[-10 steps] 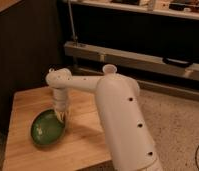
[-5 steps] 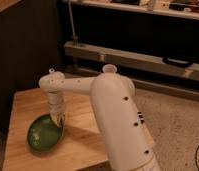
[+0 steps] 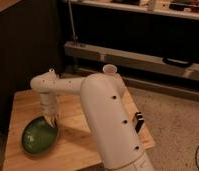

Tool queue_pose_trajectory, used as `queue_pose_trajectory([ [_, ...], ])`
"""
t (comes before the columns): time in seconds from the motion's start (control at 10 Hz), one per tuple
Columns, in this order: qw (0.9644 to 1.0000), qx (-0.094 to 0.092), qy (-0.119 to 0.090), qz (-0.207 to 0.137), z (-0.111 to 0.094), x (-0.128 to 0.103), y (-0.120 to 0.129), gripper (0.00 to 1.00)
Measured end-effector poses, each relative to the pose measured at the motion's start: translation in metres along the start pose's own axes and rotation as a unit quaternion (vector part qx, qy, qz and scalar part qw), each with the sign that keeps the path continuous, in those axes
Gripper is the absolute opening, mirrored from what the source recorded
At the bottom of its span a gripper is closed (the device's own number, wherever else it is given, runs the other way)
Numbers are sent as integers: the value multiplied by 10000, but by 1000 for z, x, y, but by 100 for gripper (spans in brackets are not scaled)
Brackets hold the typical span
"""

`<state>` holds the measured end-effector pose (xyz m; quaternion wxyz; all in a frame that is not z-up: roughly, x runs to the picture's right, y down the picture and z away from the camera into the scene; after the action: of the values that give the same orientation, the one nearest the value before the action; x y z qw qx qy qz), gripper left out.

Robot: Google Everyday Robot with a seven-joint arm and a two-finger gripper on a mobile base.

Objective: Drag the ceramic bowl in a circle

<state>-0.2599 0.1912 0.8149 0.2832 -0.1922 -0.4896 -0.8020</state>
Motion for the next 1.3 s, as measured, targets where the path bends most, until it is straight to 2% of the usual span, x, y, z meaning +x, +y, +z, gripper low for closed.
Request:
queue_pose_trajectory([
  [0.4,9999,-15,115,-21,-13,28,4,20],
  [0.8,9997,74,208,-63,-30,62,8,20],
  [1.0,9996,111,275,11,-38,68,17,20],
  [1.3,9987,174,404,258,-53,69,44,20],
])
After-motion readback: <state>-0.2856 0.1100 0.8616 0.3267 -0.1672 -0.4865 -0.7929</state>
